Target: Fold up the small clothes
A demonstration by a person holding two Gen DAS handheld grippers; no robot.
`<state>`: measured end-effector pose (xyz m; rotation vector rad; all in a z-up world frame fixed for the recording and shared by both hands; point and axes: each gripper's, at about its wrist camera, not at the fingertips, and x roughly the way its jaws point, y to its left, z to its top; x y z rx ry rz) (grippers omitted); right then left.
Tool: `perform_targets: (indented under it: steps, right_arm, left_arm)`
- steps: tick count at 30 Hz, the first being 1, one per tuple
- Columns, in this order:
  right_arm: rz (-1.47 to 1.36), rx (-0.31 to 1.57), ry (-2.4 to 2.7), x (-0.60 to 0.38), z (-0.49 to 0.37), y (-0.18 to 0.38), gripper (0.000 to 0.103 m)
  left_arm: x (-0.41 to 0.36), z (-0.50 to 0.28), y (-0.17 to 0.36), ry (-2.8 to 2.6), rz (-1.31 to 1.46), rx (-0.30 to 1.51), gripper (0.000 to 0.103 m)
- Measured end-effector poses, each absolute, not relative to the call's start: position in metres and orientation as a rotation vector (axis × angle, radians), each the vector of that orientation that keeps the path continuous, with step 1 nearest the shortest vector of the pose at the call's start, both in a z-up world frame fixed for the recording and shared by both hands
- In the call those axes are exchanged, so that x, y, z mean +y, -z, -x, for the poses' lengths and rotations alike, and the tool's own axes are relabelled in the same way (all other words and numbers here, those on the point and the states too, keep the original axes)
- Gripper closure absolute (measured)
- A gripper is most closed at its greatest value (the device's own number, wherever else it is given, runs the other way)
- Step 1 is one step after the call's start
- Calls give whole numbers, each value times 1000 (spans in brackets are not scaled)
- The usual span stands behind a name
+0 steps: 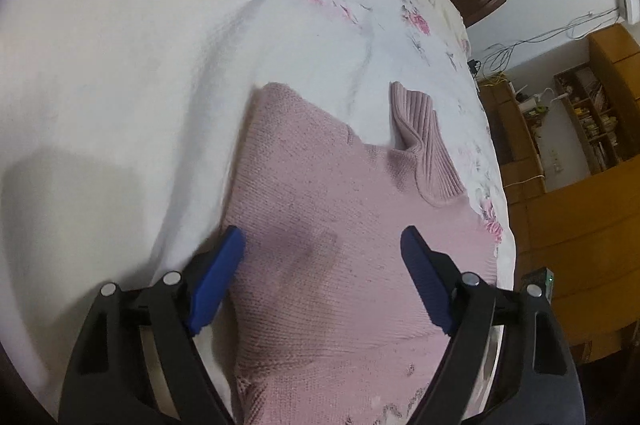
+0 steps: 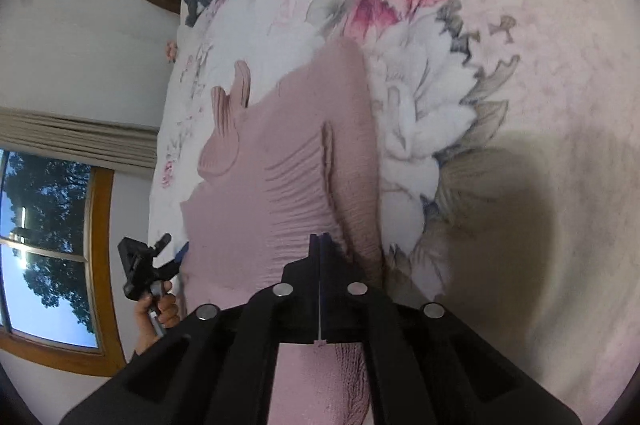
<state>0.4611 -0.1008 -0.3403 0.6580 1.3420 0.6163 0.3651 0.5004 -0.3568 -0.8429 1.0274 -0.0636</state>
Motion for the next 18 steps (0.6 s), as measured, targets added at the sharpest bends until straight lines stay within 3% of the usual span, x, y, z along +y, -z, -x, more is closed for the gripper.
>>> perform_targets:
  steps: [6,9,14,18]
  right_arm:
    - [-669,1288,-649,-95,-480,324,97]
    - [-606,1379,-581,-92,-496,344,103]
    - [-636,1298,-651,-77,-524,303,94]
    - [-603,1278,-708,-25,-565,287,74]
  left_arm:
    - [489,-375,343,101,788,1040,16]
    - [490,-393,348,53,760,1124,19]
    - [491,-450,308,170,778,1036,18]
    - [464,-518,311,237,749,1074,14]
